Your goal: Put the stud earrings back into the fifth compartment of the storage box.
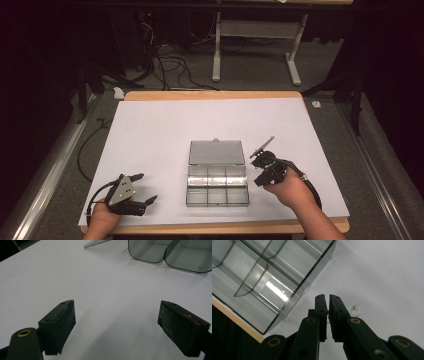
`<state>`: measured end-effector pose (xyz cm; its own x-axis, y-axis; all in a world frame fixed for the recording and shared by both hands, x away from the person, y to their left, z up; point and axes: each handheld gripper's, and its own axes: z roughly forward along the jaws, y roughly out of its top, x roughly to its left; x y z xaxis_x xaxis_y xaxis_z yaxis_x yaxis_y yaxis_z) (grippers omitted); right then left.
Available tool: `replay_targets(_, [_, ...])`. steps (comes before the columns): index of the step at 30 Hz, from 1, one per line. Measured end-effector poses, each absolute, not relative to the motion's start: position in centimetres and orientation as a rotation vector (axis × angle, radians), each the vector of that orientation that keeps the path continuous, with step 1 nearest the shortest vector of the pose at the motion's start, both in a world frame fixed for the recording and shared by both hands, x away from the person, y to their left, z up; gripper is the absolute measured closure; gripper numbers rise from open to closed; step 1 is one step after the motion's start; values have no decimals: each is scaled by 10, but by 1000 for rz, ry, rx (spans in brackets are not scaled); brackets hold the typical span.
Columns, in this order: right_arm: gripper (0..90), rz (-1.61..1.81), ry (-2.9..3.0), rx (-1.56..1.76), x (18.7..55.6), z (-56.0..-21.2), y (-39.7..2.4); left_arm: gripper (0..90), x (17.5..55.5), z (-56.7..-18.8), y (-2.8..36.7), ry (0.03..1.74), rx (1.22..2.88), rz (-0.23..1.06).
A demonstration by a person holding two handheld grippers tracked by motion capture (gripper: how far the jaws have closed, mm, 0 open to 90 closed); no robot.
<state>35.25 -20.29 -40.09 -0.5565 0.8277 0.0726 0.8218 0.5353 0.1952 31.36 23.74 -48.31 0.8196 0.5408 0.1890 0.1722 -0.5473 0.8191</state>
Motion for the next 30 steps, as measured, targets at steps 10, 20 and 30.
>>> replay_targets(10, [861,338,2747,1433,350,-388,-189,153,314,-483,237,533,2129,533])
replay_targets(20, [861,351,2793,1355,350,-387,-168,153,314,-483,237,520,2131,534])
replay_targets(30, [861,345,2843,1295,350,-390,-143,153,314,-483,238,527,2128,535])
